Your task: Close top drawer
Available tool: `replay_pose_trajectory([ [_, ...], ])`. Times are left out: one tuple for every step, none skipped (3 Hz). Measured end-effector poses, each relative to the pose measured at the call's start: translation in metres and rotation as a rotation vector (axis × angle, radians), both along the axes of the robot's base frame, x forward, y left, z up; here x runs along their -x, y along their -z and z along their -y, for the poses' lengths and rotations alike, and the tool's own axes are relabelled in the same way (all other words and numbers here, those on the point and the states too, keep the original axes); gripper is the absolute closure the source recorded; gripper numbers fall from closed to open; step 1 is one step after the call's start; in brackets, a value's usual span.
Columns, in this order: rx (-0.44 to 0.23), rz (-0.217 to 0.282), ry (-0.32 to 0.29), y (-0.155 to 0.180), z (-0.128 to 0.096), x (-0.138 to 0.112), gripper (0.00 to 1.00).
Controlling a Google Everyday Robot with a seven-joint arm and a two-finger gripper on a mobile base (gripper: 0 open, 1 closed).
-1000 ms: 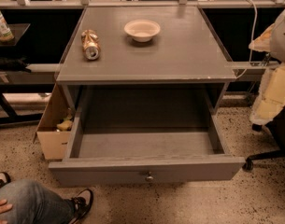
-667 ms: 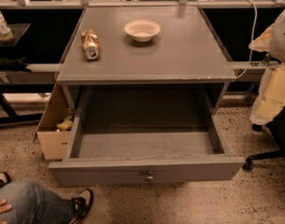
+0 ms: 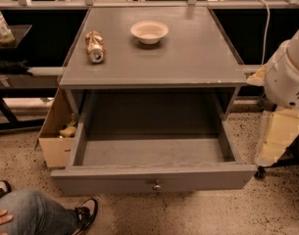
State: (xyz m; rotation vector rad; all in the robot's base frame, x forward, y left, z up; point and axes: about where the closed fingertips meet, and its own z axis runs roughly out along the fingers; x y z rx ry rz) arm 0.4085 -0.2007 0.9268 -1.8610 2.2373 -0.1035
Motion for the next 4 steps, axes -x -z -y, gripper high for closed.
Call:
replay_pose_trajectory([
  [0.005,-0.016,-0.008,0.035,-0.009,0.025,0.00],
  [-0.047,-0.061,0.067,0.096,-0.014,0.060,0.00],
  [-0.032,-0.077,0.058,0.102,-0.011,0.063,0.00],
  [-0.014,-0.100,0.054,0.126,-0.005,0.062,0.00],
])
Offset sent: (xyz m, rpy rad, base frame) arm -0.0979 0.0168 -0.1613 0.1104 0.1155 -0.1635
